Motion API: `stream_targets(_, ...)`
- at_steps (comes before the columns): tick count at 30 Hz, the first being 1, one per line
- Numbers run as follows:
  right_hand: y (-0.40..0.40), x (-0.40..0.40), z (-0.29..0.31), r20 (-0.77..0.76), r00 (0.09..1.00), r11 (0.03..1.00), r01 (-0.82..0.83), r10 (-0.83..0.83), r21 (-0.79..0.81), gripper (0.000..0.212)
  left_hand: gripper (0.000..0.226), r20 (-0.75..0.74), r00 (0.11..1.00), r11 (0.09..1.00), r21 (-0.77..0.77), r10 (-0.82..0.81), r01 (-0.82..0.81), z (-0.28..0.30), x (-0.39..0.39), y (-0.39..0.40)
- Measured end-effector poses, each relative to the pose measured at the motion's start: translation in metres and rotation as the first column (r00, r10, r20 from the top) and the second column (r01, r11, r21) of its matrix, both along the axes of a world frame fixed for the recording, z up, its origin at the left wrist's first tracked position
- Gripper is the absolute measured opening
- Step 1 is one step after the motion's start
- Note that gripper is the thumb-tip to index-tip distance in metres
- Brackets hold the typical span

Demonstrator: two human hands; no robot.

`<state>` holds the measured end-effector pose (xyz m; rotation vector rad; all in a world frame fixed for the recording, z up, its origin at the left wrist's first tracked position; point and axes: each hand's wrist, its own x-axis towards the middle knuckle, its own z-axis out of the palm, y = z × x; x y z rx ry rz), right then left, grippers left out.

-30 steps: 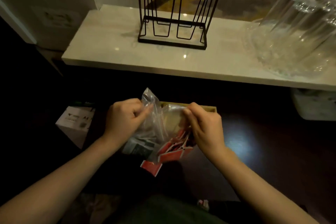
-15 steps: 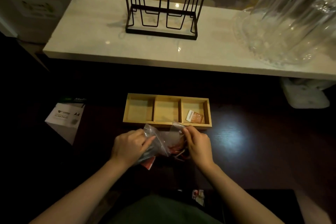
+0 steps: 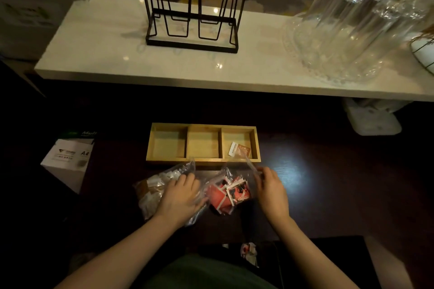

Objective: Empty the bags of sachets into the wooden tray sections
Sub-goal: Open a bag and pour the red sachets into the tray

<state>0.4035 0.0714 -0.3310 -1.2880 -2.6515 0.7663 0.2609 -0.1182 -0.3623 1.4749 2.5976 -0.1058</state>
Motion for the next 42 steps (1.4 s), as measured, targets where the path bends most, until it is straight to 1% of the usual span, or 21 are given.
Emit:
stream_targets(3, 0.010, -0.007, 0.004, 0.090, 0.995, 0.989, -0.059, 0.047, 0.136, 0.022, 0.057, -0.003, 1.000, 0.999, -0.030, 0.017, -0.017, 0.001, 0.000, 0.003)
stream_targets(5, 0.018, -0.017, 0.005, 0.146, 0.988, 0.987, -0.077, 0.057, 0.138, 0.020, 0.061, 0.023, 0.998, 0.998, -0.039, 0.051, -0.050, 0.004, 0.002, 0.005)
stream_targets(7, 0.027, -0.026, 0.007, 0.150, 0.988, 0.997, -0.036, 0.026, 0.068, 0.023, 0.072, 0.062, 0.993, 0.995, -0.016, 0.102, -0.102, 0.013, 0.004, 0.004)
stream_targets(9, 0.035, -0.029, 0.013, 0.125, 0.992, 0.992, -0.008, 0.023, -0.123, 0.024, 0.085, 0.150, 0.983, 0.995, 0.005, 0.101, -0.103, 0.020, 0.005, 0.002)
stream_targets(10, 0.037, -0.028, 0.020, 0.090, 0.996, 0.958, 0.007, 0.020, -0.286, 0.021, 0.089, 0.197, 0.978, 0.998, -0.027, 0.065, -0.060, 0.023, 0.006, 0.001)
stream_targets(12, 0.036, -0.023, 0.037, 0.009, 0.999, 0.795, 0.034, -0.036, -0.606, 0.017, 0.095, 0.293, 0.955, 0.996, -0.084, 0.032, -0.007, 0.034, 0.005, -0.002)
stream_targets(13, 0.034, -0.020, 0.046, -0.020, 0.998, 0.711, 0.026, -0.056, -0.702, 0.016, 0.099, 0.333, 0.942, 0.995, -0.097, 0.039, -0.007, 0.042, 0.003, -0.002)
stream_targets(15, 0.028, -0.017, 0.059, -0.053, 0.997, 0.617, -0.006, -0.059, -0.787, 0.014, 0.100, 0.397, 0.916, 0.997, -0.068, 0.057, -0.032, 0.056, -0.001, 0.000)
stream_targets(16, 0.024, -0.017, 0.062, -0.063, 0.996, 0.575, -0.015, -0.063, -0.818, 0.013, 0.094, 0.417, 0.908, 0.999, -0.029, 0.045, -0.037, 0.064, -0.004, 0.002)
stream_targets(18, 0.012, -0.022, 0.065, -0.087, 0.994, 0.476, -0.041, -0.074, -0.879, 0.012, 0.076, 0.473, 0.881, 0.994, 0.082, 0.025, -0.073, 0.079, -0.004, 0.013)
stream_targets(20, -0.002, -0.028, 0.065, -0.106, 0.993, 0.426, -0.075, -0.049, -0.901, 0.011, 0.050, 0.578, 0.814, 0.966, 0.170, 0.061, -0.193, 0.092, 0.001, 0.028)
stream_targets(22, -0.016, -0.035, 0.064, -0.127, 0.992, 0.430, -0.110, -0.011, -0.896, 0.009, 0.025, 0.732, 0.666, 0.911, 0.167, 0.141, -0.376, 0.101, 0.006, 0.042)
stream_targets(23, -0.022, -0.038, 0.064, -0.137, 0.991, 0.439, -0.119, -0.009, -0.891, 0.009, 0.020, 0.801, 0.571, 0.881, 0.126, 0.181, -0.456, 0.103, 0.007, 0.047)
stream_targets(25, -0.031, -0.042, 0.063, -0.155, 0.987, 0.468, -0.119, -0.039, -0.876, 0.009, 0.018, 0.881, 0.410, 0.823, 0.042, 0.237, -0.566, 0.102, 0.006, 0.053)
stream_targets(28, -0.037, -0.044, 0.065, -0.164, 0.976, 0.519, -0.069, -0.141, -0.852, 0.006, 0.016, 0.951, 0.209, 0.733, -0.028, 0.230, -0.679, 0.103, 0.004, 0.053)
stream_targets(30, -0.038, -0.042, 0.068, -0.173, 0.971, 0.564, -0.051, -0.165, -0.824, 0.003, 0.019, 0.974, 0.096, 0.685, -0.073, 0.205, -0.725, 0.104, 0.005, 0.051)
stream_targets(31, -0.038, -0.040, 0.068, -0.186, 0.972, 0.619, -0.058, -0.143, -0.783, 0.003, 0.021, 0.979, 0.055, 0.668, -0.093, 0.198, -0.738, 0.105, 0.006, 0.050)
stream_targets(33, -0.038, -0.040, 0.068, -0.206, 0.977, 0.759, -0.095, -0.053, -0.644, 0.010, 0.022, 0.982, 0.000, 0.644, -0.123, 0.187, -0.755, 0.106, 0.009, 0.049)
stream_targets(35, -0.039, -0.040, 0.068, -0.215, 0.977, 0.815, -0.129, 0.006, -0.565, 0.015, 0.022, 0.982, -0.021, 0.625, -0.137, 0.190, -0.768, 0.107, 0.011, 0.049)
stream_targets(40, -0.040, -0.041, 0.067, -0.192, 0.981, 0.737, -0.138, 0.011, -0.662, 0.019, 0.023, 0.984, -0.027, 0.596, -0.128, 0.176, -0.793, 0.110, 0.017, 0.044)
stream_targets(42, -0.040, -0.040, 0.066, -0.173, 0.985, 0.702, -0.120, -0.005, -0.702, 0.019, 0.021, 0.987, 0.004, 0.601, -0.095, 0.161, -0.794, 0.107, 0.020, 0.043)
